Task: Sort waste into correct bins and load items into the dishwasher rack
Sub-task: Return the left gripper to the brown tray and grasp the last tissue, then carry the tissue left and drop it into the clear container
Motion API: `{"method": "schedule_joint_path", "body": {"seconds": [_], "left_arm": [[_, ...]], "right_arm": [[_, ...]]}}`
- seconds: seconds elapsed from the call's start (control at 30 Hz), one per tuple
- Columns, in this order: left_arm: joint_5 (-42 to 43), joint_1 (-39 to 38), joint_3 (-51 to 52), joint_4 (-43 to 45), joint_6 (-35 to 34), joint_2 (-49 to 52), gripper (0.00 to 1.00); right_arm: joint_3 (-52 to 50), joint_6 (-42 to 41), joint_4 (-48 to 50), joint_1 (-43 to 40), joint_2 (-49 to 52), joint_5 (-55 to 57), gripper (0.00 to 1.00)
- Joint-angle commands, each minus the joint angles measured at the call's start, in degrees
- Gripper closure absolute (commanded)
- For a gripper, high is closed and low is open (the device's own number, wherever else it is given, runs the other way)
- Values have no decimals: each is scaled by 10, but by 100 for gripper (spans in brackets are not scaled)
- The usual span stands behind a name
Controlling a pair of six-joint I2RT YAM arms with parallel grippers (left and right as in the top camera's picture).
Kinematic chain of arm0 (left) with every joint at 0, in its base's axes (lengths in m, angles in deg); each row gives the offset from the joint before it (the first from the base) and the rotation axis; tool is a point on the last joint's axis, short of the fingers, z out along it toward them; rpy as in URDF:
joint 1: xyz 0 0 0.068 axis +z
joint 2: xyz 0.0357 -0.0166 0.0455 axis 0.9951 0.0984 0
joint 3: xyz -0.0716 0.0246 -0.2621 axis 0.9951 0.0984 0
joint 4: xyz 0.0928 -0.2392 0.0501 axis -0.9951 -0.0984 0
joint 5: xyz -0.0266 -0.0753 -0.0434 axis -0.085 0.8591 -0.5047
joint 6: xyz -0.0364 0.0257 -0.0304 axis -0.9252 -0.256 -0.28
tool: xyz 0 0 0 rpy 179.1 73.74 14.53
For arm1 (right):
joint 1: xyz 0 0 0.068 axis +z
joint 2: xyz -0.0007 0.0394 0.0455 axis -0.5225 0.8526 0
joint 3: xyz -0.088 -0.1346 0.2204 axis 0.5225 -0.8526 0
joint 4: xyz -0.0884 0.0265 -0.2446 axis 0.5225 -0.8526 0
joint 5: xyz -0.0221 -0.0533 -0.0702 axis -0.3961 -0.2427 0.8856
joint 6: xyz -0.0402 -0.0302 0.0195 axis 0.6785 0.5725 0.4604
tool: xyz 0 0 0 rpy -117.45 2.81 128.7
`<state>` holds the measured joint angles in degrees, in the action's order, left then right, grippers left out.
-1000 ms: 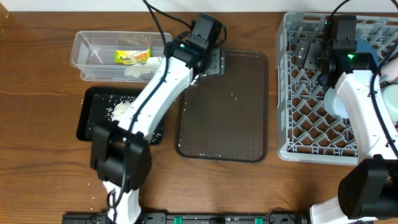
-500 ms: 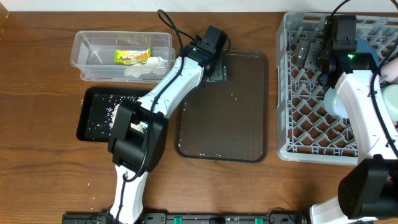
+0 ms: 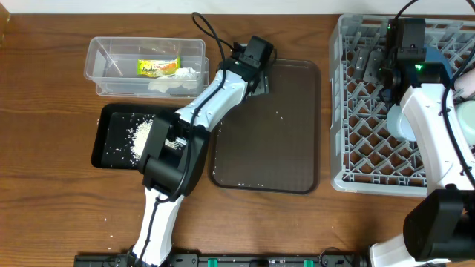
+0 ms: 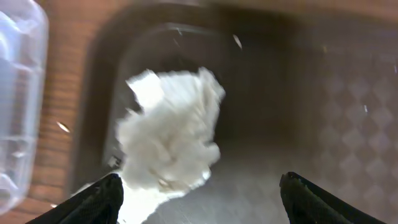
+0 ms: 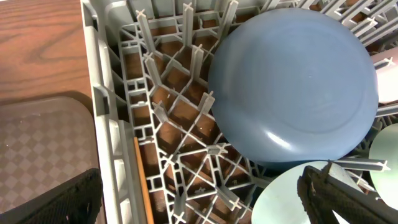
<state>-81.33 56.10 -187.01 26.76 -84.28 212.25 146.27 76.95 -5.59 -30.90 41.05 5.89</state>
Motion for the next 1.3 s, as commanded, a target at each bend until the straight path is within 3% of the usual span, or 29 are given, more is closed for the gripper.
{"method": "schedule_joint_path", "body": {"seconds": [0.0,0.6,0.8,0.97,1.27], "left_arm": [[-42,-1,2,4,17,5,17],[-42,-1,2,47,32,50,18],[-42,-1,2,44,42,49,52],[-42,-1,2,37,43,48,71],[-42,-1,2,7,42,-10,93]], "right_arm": [[1,-9,0,5,-4,5,1],[1,-9,0,5,-4,5,1],[1,-9,0,5,-4,5,1],[1,-9,0,5,-4,5,1],[1,-9,0,5,-4,5,1]]}}
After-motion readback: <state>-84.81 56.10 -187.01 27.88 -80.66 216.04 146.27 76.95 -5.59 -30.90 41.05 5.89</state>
